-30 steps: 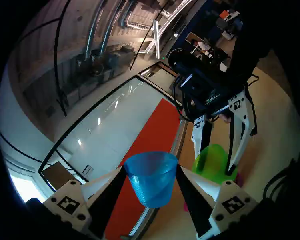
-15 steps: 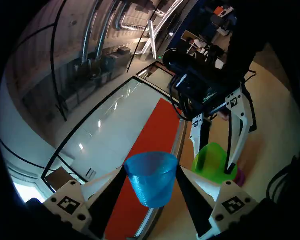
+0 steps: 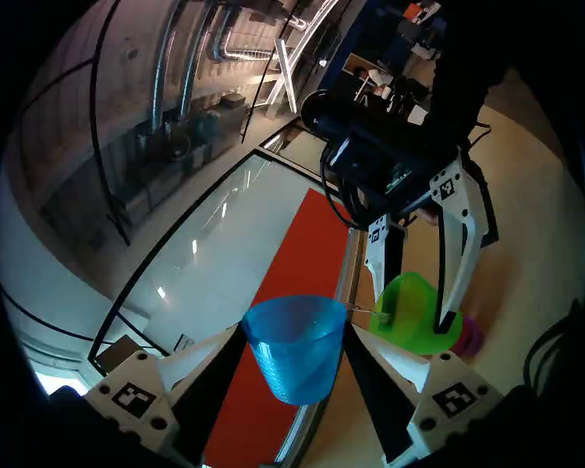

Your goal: Pour water

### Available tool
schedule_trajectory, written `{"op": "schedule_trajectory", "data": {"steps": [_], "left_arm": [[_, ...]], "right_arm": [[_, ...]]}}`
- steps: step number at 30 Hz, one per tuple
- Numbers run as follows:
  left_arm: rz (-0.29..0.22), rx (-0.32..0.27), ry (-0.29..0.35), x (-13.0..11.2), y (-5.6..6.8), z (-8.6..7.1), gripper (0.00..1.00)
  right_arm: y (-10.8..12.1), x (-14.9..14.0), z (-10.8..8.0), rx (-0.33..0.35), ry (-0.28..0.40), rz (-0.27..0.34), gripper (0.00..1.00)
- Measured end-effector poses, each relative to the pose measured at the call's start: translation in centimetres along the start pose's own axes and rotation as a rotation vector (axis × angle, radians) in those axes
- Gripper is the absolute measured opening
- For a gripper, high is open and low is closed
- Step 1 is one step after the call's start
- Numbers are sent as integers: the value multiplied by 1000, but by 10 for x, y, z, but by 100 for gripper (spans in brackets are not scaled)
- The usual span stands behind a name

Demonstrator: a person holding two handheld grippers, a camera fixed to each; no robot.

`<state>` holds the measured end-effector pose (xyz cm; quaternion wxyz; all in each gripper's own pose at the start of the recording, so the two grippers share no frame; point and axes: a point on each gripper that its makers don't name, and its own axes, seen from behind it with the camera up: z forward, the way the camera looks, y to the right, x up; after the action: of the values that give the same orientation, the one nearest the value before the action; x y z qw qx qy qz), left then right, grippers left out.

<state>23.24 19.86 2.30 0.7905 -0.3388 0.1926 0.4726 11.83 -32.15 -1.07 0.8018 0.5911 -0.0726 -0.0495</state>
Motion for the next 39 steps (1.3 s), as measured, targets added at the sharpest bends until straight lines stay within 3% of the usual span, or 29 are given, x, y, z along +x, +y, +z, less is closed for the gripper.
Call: {"op": "schedule_trajectory", "data": {"steps": [39], "left_arm": [[65,4,5,7,4,0,88]], "right_arm": [[-4,1,-2,5,0,-9,91]]}}
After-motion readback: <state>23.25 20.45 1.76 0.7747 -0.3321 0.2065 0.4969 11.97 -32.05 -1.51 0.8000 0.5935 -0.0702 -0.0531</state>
